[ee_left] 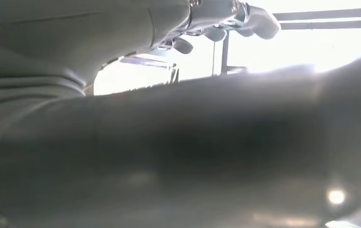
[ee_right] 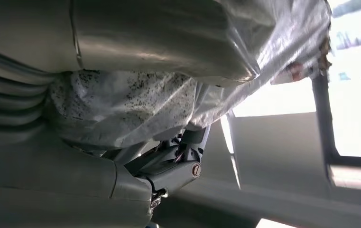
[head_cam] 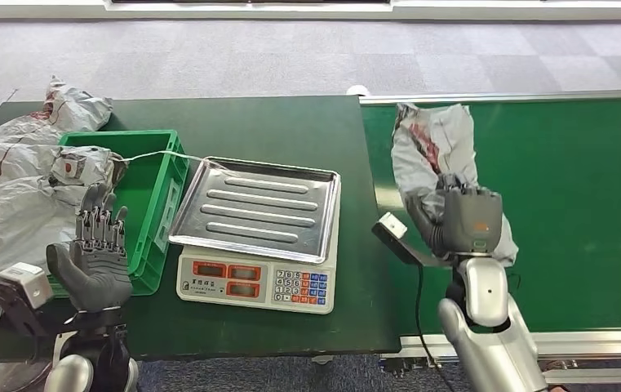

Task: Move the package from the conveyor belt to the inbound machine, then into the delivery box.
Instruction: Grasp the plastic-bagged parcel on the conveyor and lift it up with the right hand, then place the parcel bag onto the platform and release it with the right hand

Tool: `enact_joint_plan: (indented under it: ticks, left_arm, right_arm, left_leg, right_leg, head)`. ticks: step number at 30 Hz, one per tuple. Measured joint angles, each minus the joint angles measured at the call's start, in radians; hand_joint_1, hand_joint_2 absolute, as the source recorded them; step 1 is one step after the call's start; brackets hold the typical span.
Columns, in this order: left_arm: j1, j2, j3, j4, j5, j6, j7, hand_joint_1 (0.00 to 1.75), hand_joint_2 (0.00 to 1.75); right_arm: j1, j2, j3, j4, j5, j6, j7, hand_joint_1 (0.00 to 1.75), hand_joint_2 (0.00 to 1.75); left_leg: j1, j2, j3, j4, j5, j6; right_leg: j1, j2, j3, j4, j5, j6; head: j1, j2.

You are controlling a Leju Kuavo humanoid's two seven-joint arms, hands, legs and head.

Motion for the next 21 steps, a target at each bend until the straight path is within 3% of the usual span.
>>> enact_joint_plan:
  ticks: [4,8,15,21]
  left_arm:
    - [-0.04,0.0,-0.024,0.038,0.012,-0.009,-0.013,0.0,0.0]
    - [-0.066,-0.002,-0.041,0.054,0.014,-0.008,-0.018,0.0,0.0]
    - [-0.079,-0.003,-0.044,0.066,0.018,-0.005,-0.025,0.0,0.0]
    - [-0.104,-0.009,-0.043,0.076,0.103,0.032,-0.099,0.0,0.0]
  right_arm:
    - [-0.242,-0.002,0.067,0.049,0.005,0.006,-0.039,1.75,1.75]
    - [-0.423,0.044,0.189,0.108,0.018,0.051,-0.011,1.75,1.75]
    - [-0.573,0.111,0.329,0.163,-0.051,0.086,-0.01,1.75,1.75]
    - [-0.583,0.215,0.436,0.292,-0.296,0.079,-0.108,1.75,1.75]
  left_leg:
    - [0.0,0.0,-0.003,0.0,0.004,-0.001]
    - [0.001,-0.001,-0.003,0.0,0.006,-0.003]
    - [0.002,-0.006,-0.008,0.0,0.008,-0.004]
    - [0.002,-0.006,-0.008,-0.001,0.008,-0.004]
  right_leg:
    - [0.0,0.0,-0.002,0.001,0.003,-0.001]
    - [0.001,0.0,-0.005,0.001,0.004,-0.002]
    - [0.002,-0.005,-0.008,0.002,0.004,-0.003]
    - [0.003,-0.005,-0.008,0.002,0.004,-0.003]
  head:
    - [0.0,0.0]
    - [0.0,0.0]
    - [0.0,0.0]
    - [0.0,0.0]
